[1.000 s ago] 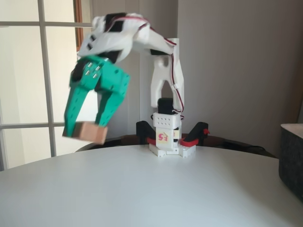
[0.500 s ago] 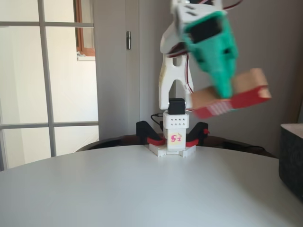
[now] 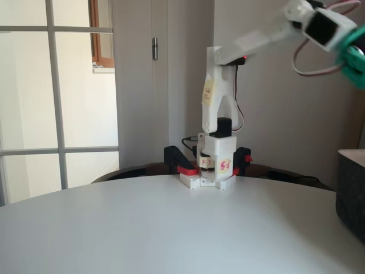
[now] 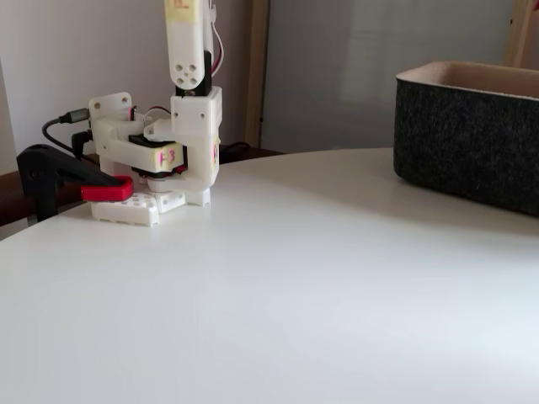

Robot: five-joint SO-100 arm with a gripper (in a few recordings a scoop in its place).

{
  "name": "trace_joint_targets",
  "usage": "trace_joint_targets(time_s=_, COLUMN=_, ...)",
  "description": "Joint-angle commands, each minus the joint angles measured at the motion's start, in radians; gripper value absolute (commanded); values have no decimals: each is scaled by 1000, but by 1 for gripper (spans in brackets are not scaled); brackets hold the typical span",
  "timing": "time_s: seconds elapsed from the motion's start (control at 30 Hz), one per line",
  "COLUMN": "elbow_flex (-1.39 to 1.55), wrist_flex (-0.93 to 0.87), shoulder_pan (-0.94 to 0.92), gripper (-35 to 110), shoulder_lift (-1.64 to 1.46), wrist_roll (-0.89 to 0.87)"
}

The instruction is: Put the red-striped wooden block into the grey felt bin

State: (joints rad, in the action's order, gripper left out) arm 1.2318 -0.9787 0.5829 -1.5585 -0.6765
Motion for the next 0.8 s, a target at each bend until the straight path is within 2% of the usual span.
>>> trace_joint_targets(time_s=0.0, elbow_flex=-25, wrist_flex=23, shoulder_pan=25, gripper=4, shoulder_lift=58, wrist_roll=17)
trace_joint_targets(time_s=0.17, elbow_flex=-25, wrist_flex=78, shoulder_pan=25, gripper=6, shoulder_lift=163, wrist_roll=20)
trace_joint_targets(time_s=0.57, elbow_flex=-28, wrist_flex=77, shoulder_pan=55, gripper=23, shoulder_lift=167, wrist_roll=41)
trace_joint_targets(time_s=0.67, elbow_flex=-28, wrist_flex=35, shoulder_pan=52, gripper=26, shoulder_lift=126, wrist_roll=34)
trace_joint_targets(time_s=0.77, elbow_flex=-26, wrist_flex=-78, shoulder_pan=38, gripper=26, shoulder_lift=48, wrist_roll=14)
